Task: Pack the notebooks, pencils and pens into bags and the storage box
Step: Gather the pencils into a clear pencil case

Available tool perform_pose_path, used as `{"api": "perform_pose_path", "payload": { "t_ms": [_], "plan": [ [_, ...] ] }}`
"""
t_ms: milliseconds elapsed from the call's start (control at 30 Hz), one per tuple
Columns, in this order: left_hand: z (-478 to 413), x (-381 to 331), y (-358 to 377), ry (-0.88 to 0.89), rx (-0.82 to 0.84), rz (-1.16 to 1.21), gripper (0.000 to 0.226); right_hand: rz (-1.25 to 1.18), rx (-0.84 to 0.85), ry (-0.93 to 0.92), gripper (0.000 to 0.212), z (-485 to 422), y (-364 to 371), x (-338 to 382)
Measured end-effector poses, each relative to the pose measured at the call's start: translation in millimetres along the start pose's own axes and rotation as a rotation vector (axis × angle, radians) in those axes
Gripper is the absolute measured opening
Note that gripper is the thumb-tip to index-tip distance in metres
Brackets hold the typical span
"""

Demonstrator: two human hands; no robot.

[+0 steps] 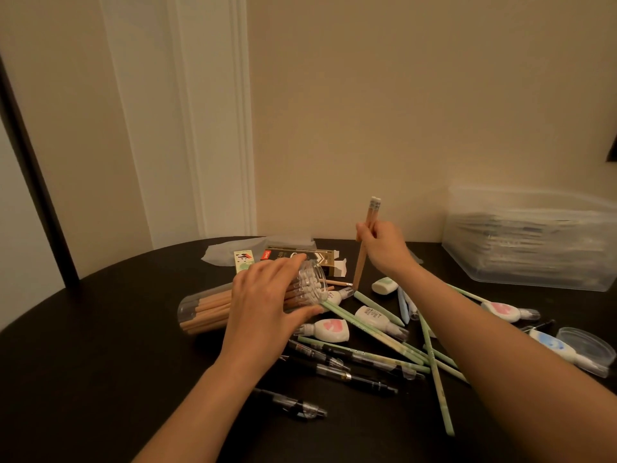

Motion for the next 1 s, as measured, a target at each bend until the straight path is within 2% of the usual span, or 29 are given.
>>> {"api": "perform_pose_path", "payload": {
  "t_ms": [100, 300, 433, 667, 867, 1000],
  "plan": [
    [1, 0, -1, -0.003, -0.008, 0.000, 0.075, -0.190, -0.109, -0.003, 0.027, 9, -13, 9],
    [0, -1, -1, -0.007, -0.003, 0.002, 0.075, -0.875, -0.245, 0.156, 0.028, 46, -31, 15],
    [1, -1, -1, -0.010, -0.002, -0.006, 0.075, -1.241, -0.246, 0.227, 0.030, 67, -29, 13],
    [2, 1, 0, -0.020, -0.003, -0.007, 0.075, -1.351, -0.228, 0.288, 0.032, 83, -20, 10],
    [3, -2, 4, -0.008, 0.017, -0.012, 0.075, -1.293, -0.184, 0.313, 0.030, 93, -10, 12],
    [6, -5, 7, 0.023, 0.015, -0.017, 0.075, -1.162, -0.110, 0.234, 0.029, 101, -1, 18]
  ]
}}
Point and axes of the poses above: each hand's wrist, its own z-axis away from the middle knuckle, its own y-axis out of the palm, x = y × z, the point moved 4 cm from there along -z, towards the middle knuckle, and after that the axes turned 6 degrees about z, right-handed, at the moved point
